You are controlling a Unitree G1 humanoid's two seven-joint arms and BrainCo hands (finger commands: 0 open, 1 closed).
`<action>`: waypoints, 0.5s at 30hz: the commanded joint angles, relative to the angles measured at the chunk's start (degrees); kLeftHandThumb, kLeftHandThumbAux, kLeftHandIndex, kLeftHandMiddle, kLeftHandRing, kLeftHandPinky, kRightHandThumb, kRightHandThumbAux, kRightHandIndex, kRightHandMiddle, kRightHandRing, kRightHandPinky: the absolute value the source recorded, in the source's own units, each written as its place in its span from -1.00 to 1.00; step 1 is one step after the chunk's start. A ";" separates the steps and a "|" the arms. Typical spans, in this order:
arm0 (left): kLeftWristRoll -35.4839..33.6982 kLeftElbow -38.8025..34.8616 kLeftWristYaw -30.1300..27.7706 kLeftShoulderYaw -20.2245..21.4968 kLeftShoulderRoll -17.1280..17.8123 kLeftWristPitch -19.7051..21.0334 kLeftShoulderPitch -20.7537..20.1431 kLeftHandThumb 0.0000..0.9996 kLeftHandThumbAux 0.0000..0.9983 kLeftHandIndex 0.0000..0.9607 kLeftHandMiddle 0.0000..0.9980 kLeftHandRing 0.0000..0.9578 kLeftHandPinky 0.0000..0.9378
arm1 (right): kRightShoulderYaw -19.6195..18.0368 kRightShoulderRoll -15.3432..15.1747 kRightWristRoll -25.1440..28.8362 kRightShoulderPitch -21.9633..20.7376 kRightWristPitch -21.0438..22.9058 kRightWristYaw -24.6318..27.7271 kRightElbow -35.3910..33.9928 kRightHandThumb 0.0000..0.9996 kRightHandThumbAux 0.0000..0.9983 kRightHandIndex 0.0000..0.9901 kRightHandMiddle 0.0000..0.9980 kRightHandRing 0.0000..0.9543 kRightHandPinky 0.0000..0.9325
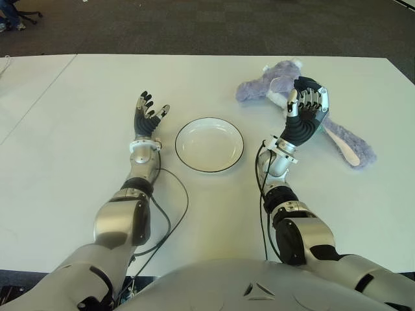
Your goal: Put the doll into the plate.
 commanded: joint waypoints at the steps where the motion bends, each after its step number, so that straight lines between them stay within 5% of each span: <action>1: 0.83 7.26 -0.80 -0.57 -3.10 5.40 10.99 -0.75 0.42 -0.87 -0.78 -0.78 -0.71 | -1.55 6.95 -0.48 8.79 -1.19 -0.43 1.41 -0.29 0.56 -0.27 -0.27 -0.28 -0.36; 4: 0.77 7.28 -0.92 -0.52 -3.06 5.57 10.92 -0.75 0.43 -0.87 -0.78 -0.78 -0.71 | -1.46 5.93 -2.45 8.31 1.02 -0.68 -0.93 -0.30 0.55 -0.31 -0.31 -0.35 -0.44; 6: 0.75 7.30 -0.97 -0.49 -3.01 5.69 10.85 -0.74 0.43 -0.87 -0.79 -0.78 -0.69 | -1.20 2.90 -8.62 8.63 6.67 -2.08 -5.39 -0.53 0.42 -0.49 -0.58 -0.62 -0.70; 10: 0.83 7.32 -0.89 -0.54 -2.98 5.65 10.82 -0.74 0.42 -0.87 -0.79 -0.78 -0.70 | 2.06 -4.46 -25.98 9.15 25.88 -6.45 -15.87 -0.80 0.26 -0.70 -0.94 -0.97 -0.99; 15: 0.68 7.36 -1.04 -0.38 -3.02 5.84 10.67 -0.73 0.42 -0.88 -0.79 -0.78 -0.70 | 4.74 -8.09 -37.01 8.73 43.00 -7.82 -22.28 -0.83 0.15 -0.79 -1.00 -1.00 -1.00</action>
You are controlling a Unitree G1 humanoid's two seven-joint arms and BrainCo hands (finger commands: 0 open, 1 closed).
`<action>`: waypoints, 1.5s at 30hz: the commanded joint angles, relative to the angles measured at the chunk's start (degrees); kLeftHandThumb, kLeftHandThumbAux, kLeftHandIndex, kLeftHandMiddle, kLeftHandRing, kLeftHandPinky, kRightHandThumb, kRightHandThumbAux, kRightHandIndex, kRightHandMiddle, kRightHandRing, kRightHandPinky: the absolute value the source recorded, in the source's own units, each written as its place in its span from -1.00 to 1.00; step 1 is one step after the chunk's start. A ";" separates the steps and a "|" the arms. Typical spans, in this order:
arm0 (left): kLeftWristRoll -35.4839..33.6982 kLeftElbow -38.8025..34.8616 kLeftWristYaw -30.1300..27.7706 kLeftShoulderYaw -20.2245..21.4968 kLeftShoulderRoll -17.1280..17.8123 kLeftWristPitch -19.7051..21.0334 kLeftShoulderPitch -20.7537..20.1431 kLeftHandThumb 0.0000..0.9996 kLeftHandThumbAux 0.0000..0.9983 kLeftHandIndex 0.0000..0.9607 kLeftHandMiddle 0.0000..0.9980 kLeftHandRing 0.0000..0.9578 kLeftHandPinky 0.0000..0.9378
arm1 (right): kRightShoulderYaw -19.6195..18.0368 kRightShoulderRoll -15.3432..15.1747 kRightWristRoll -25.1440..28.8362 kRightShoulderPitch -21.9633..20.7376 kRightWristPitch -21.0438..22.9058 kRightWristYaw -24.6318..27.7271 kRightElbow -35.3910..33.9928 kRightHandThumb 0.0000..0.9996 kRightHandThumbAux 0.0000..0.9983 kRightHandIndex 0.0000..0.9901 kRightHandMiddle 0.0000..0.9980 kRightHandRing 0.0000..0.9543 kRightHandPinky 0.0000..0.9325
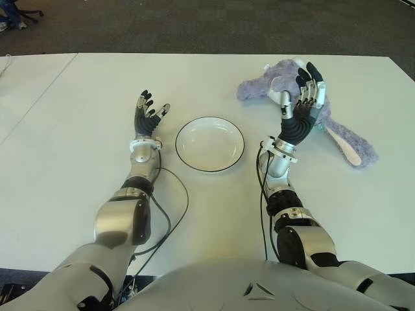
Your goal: Put the doll into the plate.
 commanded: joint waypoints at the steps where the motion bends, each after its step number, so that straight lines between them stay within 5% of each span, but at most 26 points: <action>1: 0.68 7.61 -1.08 -0.35 -3.05 5.91 11.36 -0.73 0.42 -0.88 -0.79 -0.78 -0.70 | 3.93 -6.53 -21.53 4.16 29.60 -2.82 -10.06 -0.80 0.11 -0.84 -1.00 -1.00 -1.00; 10: 0.21 7.70 -1.69 0.12 -3.08 6.38 11.01 -0.72 0.42 -0.88 -0.79 -0.78 -0.70 | 5.12 -12.97 -30.83 -2.35 51.92 1.79 -11.86 -0.64 -0.04 -0.91 -1.00 -1.00 -1.00; 21: 0.09 7.75 -2.29 0.24 -3.32 6.71 10.72 -0.71 0.43 -0.88 -0.78 -0.79 -0.72 | 10.04 -17.47 -34.72 -10.89 67.59 6.81 -3.20 -0.56 -0.15 -0.91 -1.00 -1.00 -1.00; 27: -0.06 7.77 -2.56 0.41 -3.41 7.06 10.55 -0.74 0.42 -0.90 -0.80 -0.80 -0.73 | 12.51 -19.75 -33.47 -13.33 70.86 9.13 -0.20 -0.56 -0.16 -0.91 -1.00 -1.00 -1.00; 45: -0.17 7.72 -3.57 0.56 -3.46 6.81 10.54 -0.91 0.44 -0.98 -0.87 -0.85 -0.78 | 21.62 -30.50 -30.93 -23.82 69.30 11.90 17.05 -0.55 -0.13 -0.92 -1.00 -1.00 -1.00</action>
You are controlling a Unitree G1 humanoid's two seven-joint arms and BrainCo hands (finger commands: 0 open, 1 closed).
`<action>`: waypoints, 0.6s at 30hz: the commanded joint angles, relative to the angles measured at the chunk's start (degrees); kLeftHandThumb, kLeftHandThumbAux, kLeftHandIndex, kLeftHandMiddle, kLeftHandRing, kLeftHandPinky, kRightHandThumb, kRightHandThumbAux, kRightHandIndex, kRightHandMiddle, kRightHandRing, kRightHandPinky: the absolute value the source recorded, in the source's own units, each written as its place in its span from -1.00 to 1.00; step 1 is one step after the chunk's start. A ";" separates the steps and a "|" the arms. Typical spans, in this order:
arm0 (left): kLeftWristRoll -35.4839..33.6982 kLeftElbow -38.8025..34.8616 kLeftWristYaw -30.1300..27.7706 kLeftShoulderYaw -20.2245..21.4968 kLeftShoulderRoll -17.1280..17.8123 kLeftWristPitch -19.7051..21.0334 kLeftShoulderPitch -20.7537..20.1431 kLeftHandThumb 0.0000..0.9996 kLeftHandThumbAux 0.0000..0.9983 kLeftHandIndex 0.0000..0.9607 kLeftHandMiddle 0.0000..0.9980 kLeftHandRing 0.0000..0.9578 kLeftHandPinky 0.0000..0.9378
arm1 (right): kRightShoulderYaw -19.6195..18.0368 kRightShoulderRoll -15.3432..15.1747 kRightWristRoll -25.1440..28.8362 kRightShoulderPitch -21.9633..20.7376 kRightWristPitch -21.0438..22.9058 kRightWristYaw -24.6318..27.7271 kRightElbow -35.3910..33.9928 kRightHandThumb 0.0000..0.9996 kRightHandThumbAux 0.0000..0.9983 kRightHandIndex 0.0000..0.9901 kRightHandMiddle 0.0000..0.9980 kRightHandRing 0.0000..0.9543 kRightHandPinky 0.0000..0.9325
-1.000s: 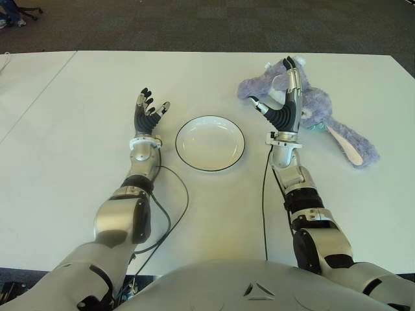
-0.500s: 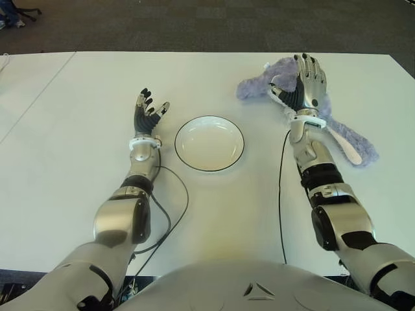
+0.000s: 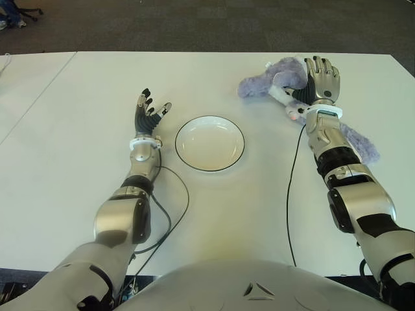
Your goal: Put the doll into the plate.
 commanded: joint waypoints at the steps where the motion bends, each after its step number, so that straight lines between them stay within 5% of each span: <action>1: -0.10 7.57 -2.26 0.25 -3.43 6.35 10.72 -0.95 0.44 -0.98 -0.88 -0.86 -0.78 | 3.79 -3.89 0.13 -3.69 -0.37 1.24 3.36 -0.54 -0.13 -0.92 -1.00 -1.00 -1.00; 10: 0.18 7.56 -2.30 0.07 -3.28 6.09 10.79 -1.00 0.38 -1.00 -0.91 -0.89 -0.81 | 6.03 -11.03 -2.28 0.92 3.16 10.51 -16.56 -0.49 -0.17 -0.93 -1.00 -1.00 -1.00; 18: 0.13 7.61 -2.08 0.22 -3.23 6.09 10.92 -1.00 0.28 -0.95 -0.90 -0.88 -0.80 | 7.07 -12.62 -1.80 2.29 4.09 12.18 -20.15 -0.42 -0.21 -0.91 -1.00 -1.00 -1.00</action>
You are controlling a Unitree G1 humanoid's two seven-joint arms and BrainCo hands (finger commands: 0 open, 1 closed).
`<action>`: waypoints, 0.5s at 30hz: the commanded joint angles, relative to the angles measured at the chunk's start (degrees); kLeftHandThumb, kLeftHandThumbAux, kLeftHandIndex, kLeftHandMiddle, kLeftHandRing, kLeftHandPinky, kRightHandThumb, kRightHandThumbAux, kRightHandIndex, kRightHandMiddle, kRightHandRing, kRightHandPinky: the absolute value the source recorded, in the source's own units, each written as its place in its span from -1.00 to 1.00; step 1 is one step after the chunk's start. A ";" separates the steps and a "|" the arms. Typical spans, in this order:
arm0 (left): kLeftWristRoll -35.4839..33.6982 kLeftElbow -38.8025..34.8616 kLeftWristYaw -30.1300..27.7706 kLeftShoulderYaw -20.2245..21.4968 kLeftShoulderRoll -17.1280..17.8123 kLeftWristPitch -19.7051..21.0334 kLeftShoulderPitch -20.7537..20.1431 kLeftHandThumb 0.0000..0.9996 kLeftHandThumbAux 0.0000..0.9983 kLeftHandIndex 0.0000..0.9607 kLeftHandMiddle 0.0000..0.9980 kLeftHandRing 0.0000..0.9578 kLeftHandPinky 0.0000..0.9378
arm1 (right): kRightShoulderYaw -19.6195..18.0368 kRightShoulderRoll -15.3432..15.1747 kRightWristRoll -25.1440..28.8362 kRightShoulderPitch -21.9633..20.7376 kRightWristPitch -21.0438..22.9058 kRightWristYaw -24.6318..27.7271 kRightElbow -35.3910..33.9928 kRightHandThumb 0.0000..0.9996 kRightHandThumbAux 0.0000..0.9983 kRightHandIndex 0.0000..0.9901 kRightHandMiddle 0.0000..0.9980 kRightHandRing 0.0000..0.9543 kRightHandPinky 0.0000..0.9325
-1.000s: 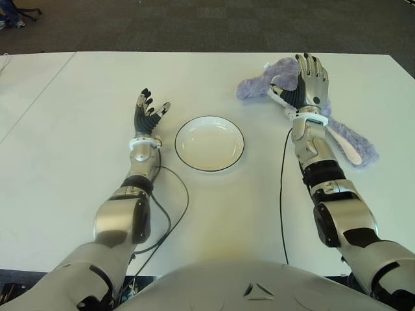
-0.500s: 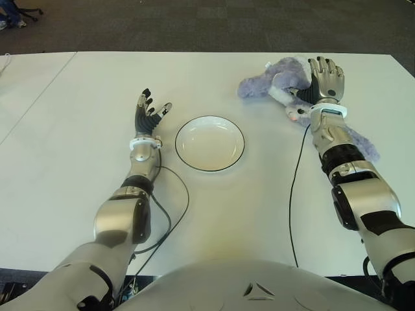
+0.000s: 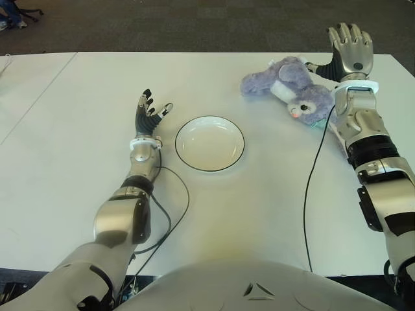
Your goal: Put the doll into the plate.
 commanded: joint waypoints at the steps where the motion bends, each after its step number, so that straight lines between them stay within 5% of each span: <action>1: 0.09 7.61 -1.15 0.24 -3.29 6.15 10.72 -1.00 0.24 -0.94 -0.88 -0.87 -0.80 | 2.07 -0.62 -0.31 2.69 0.69 2.40 -2.14 -0.40 -0.22 -0.90 -1.00 -1.00 -1.00; 5: 0.03 7.62 -1.09 0.31 -3.35 6.25 10.57 -1.00 0.18 -0.89 -0.85 -0.86 -0.81 | 2.42 -0.58 0.62 2.13 0.18 2.73 -1.17 -0.39 -0.22 -0.89 -1.00 -1.00 -1.00; 15: -0.44 7.63 -1.42 0.71 -3.68 6.95 10.43 -1.00 0.04 -0.85 -0.82 -0.83 -0.81 | 2.01 4.50 7.55 -2.78 -7.74 -1.69 20.93 -0.42 -0.10 -0.88 -1.00 -1.00 -0.98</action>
